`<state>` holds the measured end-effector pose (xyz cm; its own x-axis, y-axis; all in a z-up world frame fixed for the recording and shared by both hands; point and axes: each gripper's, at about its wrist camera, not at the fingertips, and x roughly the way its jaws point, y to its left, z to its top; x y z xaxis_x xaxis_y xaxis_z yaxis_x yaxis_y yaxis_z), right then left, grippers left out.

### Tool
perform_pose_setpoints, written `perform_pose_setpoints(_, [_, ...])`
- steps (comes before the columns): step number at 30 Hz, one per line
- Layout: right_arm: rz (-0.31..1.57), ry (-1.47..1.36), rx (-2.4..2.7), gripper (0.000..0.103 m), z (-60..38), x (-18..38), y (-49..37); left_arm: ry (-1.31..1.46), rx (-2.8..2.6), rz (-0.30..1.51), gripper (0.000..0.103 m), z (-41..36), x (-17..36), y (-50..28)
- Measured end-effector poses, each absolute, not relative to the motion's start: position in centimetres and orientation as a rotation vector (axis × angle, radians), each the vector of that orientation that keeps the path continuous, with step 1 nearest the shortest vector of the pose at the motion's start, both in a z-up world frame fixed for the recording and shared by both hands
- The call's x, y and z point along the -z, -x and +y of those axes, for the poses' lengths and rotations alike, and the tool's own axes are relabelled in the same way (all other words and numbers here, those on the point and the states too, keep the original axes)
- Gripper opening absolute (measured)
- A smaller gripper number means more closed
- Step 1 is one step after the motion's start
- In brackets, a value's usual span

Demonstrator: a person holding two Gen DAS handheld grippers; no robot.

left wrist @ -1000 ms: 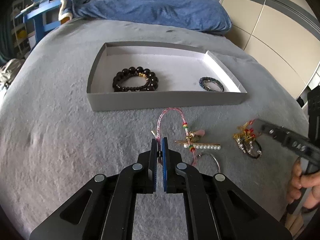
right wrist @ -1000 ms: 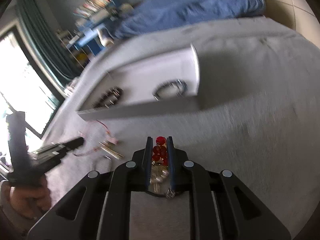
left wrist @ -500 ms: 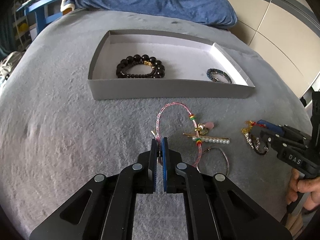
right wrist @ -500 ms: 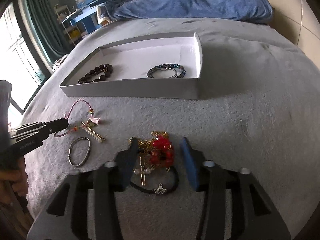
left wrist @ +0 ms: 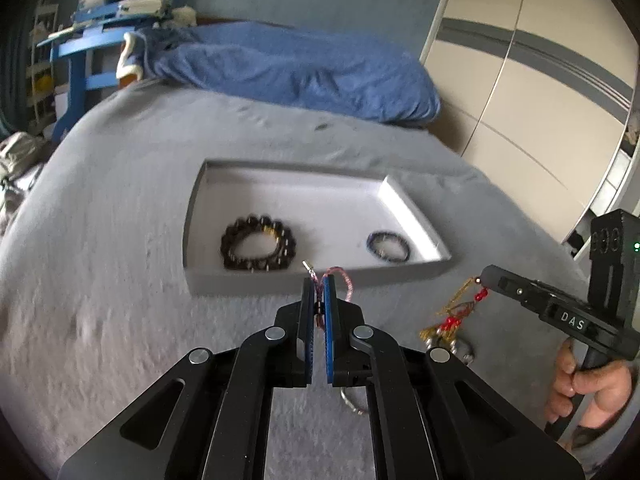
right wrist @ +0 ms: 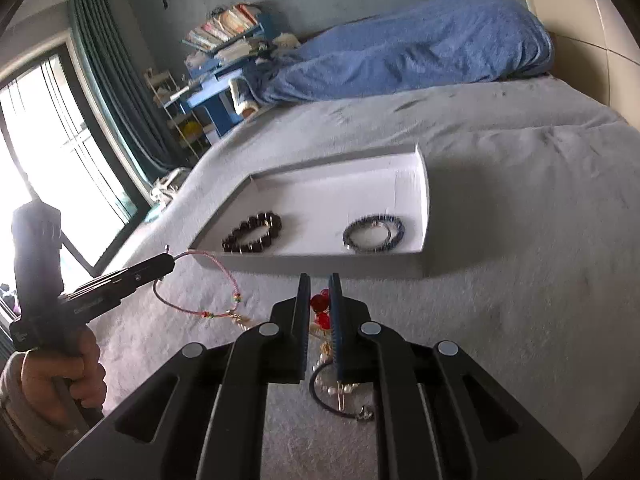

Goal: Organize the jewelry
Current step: 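Carry the pink bracelet with the left tool while the right tool carries the red charm toward the tray, then lower the pink bracelet into the tray with the left tool while the right tool releases the charm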

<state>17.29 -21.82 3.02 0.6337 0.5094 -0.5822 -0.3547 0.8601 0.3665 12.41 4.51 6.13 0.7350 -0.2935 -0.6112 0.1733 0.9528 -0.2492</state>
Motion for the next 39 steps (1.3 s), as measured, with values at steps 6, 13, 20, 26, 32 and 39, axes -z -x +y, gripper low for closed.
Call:
perform_pose_setpoints(6, [0.695,-0.213,-0.499,0.009,-21.9,-4.8,-18.3,0.177,0.271,0.652,0.005,4.9,-8.3,-13.2])
perform_pose_setpoints(13, [0.645,-0.191,-0.523,0.009,-21.2,-6.9,-19.2,0.192,0.283,0.61,0.005,5.4,-10.8,-14.1])
perform_pose_setpoints(20, [0.612,-0.213,-0.547,0.009,-21.5,-8.5,-20.3,0.174,0.285,0.606,0.005,4.8,-11.8,-15.3])
perform_pose_setpoints(26, [0.571,-0.207,-0.559,0.009,-21.3,-10.5,-21.1,0.16,0.293,0.585,0.005,4.4,-13.4,-16.8])
perform_pose_setpoints(32, [0.548,-0.202,-0.567,0.009,-20.7,-12.0,-22.8,0.156,0.305,0.577,0.005,4.0,-14.6,-18.8])
perform_pose_setpoints(39, [0.564,-0.197,-0.566,0.009,-19.1,-12.0,-26.3,0.145,0.315,0.602,0.005,2.9,-14.3,-21.4])
